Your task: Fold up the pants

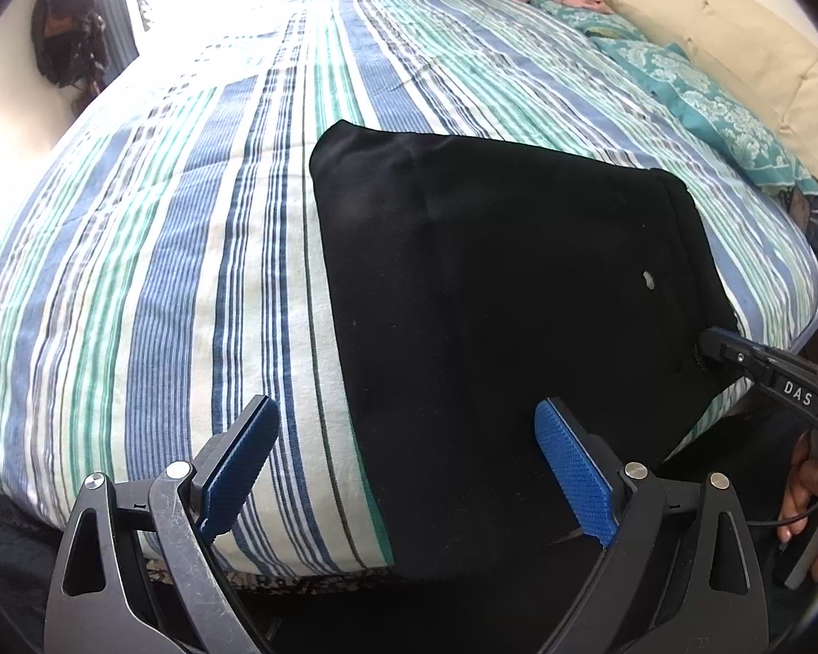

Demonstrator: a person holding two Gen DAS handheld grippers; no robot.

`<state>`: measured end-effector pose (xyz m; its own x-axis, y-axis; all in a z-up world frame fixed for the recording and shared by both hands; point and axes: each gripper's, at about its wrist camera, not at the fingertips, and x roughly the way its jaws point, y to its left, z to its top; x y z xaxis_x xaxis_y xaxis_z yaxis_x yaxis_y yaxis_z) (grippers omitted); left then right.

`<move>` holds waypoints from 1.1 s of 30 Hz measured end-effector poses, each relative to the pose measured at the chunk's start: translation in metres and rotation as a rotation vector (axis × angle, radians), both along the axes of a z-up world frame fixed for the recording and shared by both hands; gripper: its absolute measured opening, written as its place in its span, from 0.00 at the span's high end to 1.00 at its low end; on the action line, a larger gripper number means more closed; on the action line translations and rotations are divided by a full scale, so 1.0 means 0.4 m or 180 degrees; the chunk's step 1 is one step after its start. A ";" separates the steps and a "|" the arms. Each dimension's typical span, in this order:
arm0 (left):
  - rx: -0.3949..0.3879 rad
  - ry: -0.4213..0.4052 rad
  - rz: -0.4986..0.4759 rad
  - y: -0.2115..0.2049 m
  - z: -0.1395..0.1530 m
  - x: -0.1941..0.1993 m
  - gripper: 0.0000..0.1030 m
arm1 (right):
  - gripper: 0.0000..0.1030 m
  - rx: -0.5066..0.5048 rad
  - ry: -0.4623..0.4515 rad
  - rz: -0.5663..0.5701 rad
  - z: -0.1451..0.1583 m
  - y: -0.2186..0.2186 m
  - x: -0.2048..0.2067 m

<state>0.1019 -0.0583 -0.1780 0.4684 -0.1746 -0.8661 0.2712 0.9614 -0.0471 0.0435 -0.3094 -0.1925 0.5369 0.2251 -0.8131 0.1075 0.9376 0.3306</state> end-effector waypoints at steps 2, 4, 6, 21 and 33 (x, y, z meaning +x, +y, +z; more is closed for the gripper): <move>0.0007 -0.0002 -0.0003 0.000 0.002 0.002 0.07 | 0.94 -0.0002 -0.0011 0.0000 0.003 0.005 -0.002; -0.0004 0.0003 0.0011 0.006 0.003 0.002 0.07 | 0.94 0.0002 -0.0026 -0.0015 0.002 0.006 -0.004; -0.0031 0.0012 0.0034 0.016 0.003 0.005 0.07 | 0.93 0.0031 -0.0042 -0.0038 0.001 0.004 -0.006; -0.0972 0.0386 0.0229 0.180 -0.028 0.059 0.04 | 0.05 0.0531 -0.0218 0.0038 0.108 -0.161 0.000; -0.1430 0.0839 -0.0151 0.074 -0.107 0.149 0.03 | 0.05 0.1429 0.0555 0.0417 -0.098 -0.199 0.155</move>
